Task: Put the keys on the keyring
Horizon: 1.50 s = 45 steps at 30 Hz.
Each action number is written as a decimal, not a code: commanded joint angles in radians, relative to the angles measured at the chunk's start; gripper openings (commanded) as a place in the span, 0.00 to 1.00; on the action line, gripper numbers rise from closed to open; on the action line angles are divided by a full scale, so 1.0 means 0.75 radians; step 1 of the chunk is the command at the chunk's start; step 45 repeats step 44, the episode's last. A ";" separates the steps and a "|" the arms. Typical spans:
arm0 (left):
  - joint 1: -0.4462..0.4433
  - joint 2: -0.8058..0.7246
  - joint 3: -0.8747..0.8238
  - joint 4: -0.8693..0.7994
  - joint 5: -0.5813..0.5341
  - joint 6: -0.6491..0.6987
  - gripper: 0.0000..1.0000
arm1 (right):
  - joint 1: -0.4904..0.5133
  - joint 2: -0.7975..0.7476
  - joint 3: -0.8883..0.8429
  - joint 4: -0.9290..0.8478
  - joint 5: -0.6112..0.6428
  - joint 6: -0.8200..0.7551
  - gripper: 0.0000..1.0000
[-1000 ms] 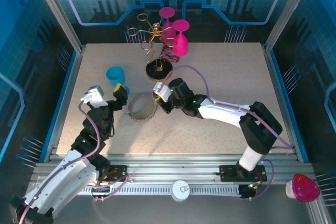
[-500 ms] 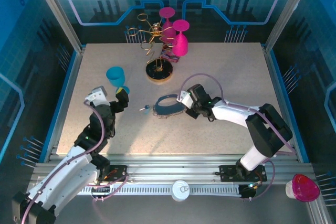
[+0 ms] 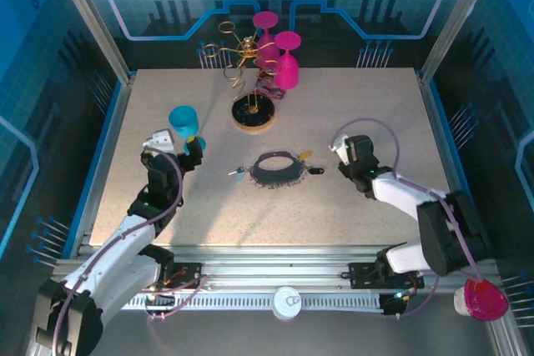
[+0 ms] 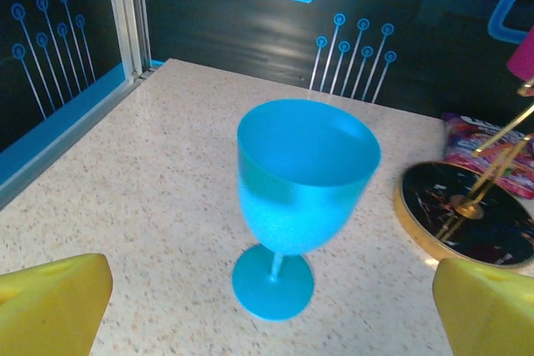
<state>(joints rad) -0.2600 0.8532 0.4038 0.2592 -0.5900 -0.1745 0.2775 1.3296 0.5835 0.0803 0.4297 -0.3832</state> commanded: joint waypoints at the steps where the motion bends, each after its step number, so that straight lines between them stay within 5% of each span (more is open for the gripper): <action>1: 0.076 0.100 -0.074 0.243 0.113 0.163 0.99 | -0.122 -0.187 -0.081 0.282 -0.387 0.295 0.47; 3: 0.106 0.180 -0.107 0.357 0.119 0.194 0.99 | -0.232 -0.238 -0.218 0.565 -0.629 0.527 0.46; 6: 0.152 0.300 -0.148 0.509 0.215 0.225 0.99 | -0.268 -0.191 -0.340 0.897 -0.675 0.568 0.47; 11: 0.219 0.597 -0.192 0.858 0.386 0.267 0.99 | -0.277 -0.121 -0.332 1.007 -0.638 0.394 0.44; 16: 0.243 0.767 -0.184 1.026 0.491 0.279 0.99 | -0.290 -0.102 -0.241 0.700 -0.607 0.387 0.42; 19: 0.252 0.980 -0.197 1.295 0.518 0.303 0.99 | -0.286 -0.002 -0.320 0.931 -0.647 0.408 0.44; 22: 0.264 0.916 -0.154 1.098 0.518 0.264 0.99 | -0.286 0.107 -0.336 1.084 -0.722 0.409 0.47; 25: 0.266 0.926 -0.086 0.977 0.365 0.210 0.99 | -0.311 0.322 -0.364 1.366 -0.731 0.448 0.48; 27: 0.264 0.937 -0.054 0.946 0.386 0.226 0.99 | -0.347 0.236 -0.336 1.169 -0.759 0.467 0.49; 40: 0.306 0.928 -0.028 0.880 0.491 0.202 0.99 | -0.350 0.283 -0.253 1.095 -0.671 0.511 0.61; 42: 0.306 0.929 -0.029 0.882 0.489 0.202 0.99 | -0.349 0.285 -0.254 1.097 -0.671 0.511 0.71; 43: 0.306 0.929 -0.034 0.890 0.491 0.204 0.99 | -0.349 0.285 -0.254 1.097 -0.669 0.511 0.94; 45: 0.306 0.928 -0.036 0.897 0.492 0.207 0.99 | -0.348 0.283 -0.252 1.098 -0.666 0.510 1.00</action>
